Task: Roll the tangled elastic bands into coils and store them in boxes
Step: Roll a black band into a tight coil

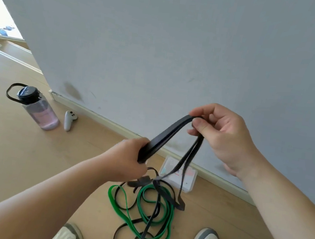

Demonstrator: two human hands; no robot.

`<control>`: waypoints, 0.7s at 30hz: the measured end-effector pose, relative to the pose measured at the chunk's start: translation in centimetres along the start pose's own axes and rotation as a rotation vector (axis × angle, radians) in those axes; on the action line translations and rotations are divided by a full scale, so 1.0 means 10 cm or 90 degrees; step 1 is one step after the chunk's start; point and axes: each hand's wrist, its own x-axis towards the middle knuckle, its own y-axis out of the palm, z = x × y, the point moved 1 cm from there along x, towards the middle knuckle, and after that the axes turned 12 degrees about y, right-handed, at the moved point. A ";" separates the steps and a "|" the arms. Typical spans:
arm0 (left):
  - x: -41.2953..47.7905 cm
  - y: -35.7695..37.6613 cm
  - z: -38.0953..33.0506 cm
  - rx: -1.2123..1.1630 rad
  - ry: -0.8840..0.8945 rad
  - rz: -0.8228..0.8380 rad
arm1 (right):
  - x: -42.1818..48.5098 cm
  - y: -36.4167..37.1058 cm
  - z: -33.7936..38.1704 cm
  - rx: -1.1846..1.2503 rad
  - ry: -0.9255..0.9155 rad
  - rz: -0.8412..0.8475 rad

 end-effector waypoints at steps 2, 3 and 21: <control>0.03 -0.15 -0.01 -0.053 0.006 -0.119 | 0.08 -0.12 -0.10 -0.063 0.046 -0.054; 0.02 -0.24 -0.04 -0.103 0.014 -0.188 | 0.12 -0.19 -0.17 -0.104 0.078 -0.064; -0.03 -0.22 -0.34 -0.157 0.141 -0.221 | -0.01 0.17 -0.07 -0.074 -0.002 0.147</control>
